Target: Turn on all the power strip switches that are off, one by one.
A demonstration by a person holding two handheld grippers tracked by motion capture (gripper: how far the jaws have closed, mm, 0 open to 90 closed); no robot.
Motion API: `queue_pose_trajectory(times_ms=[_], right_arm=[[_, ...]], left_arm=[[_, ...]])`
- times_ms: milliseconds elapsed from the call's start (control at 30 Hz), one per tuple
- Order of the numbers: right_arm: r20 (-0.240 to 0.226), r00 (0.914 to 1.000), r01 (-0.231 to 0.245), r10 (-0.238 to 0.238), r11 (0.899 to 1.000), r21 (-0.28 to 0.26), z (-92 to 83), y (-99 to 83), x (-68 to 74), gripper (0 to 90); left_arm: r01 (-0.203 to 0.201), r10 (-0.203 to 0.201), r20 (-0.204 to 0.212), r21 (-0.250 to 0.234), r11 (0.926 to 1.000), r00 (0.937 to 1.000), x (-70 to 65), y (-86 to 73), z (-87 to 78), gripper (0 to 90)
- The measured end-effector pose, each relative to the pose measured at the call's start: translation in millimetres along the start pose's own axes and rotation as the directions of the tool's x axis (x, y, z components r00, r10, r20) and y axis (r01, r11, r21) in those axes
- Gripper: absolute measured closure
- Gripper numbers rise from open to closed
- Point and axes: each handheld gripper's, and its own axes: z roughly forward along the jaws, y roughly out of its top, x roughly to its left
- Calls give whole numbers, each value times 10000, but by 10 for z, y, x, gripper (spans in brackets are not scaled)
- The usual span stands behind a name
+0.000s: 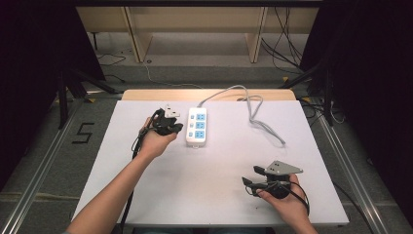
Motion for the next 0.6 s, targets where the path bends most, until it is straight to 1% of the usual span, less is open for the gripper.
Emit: queue_pose_trajectory(times_ms=[33, 67, 200, 233, 367, 400, 467, 500, 533, 600], right_arm=[[0, 10000, 1, -1, 10000, -3, 1, -1, 1, 370], [-13, 10000, 11, -11, 10000, 0, 4, -2, -4, 370], [-4, 10000, -25, 25, 10000, -19, 7, -5, -13, 367], [-26, 10000, -66, 66, 10000, 26, 8, -7, -17, 367], [-18, 10000, -63, 63, 10000, 53, 8, -7, -16, 365], [-27, 10000, -49, 50, 10000, 70, 7, -6, -13, 364], [-27, 10000, -63, 63, 9999, 79, 6, -6, -12, 364], [-24, 10000, -48, 48, 10000, 63, 6, -7, -14, 364], [-27, 10000, -72, 72, 9999, 76, 7, -9, -17, 364], [-33, 10000, -81, 81, 9999, 81, 7, -10, -17, 364]], left_arm=[[18, -18, 12, -32, 10000, 10000, 12, 24, 20, 895], [-11, 11, 13, 37, 10000, 10000, 20, 44, 33, 895], [-164, 164, 17, -5, 9999, 9999, 36, 105, 87, 895], [-190, 190, -35, -88, 9998, 9998, 39, 121, 105, 895], [-257, 257, -25, 10, 9997, 9997, 57, 169, 171, 895], [-221, 221, -62, 20, 9998, 9997, 57, 180, 189, 895], [-294, 295, -57, 113, 9995, 9995, 71, 203, 219, 895], [-243, 244, -98, 75, 9997, 9997, 80, 216, 244, 895], [-281, 282, -85, 164, 9995, 9996, 95, 231, 261, 895], [-263, 264, -74, 123, 9996, 9996, 118, 255, 297, 895]])
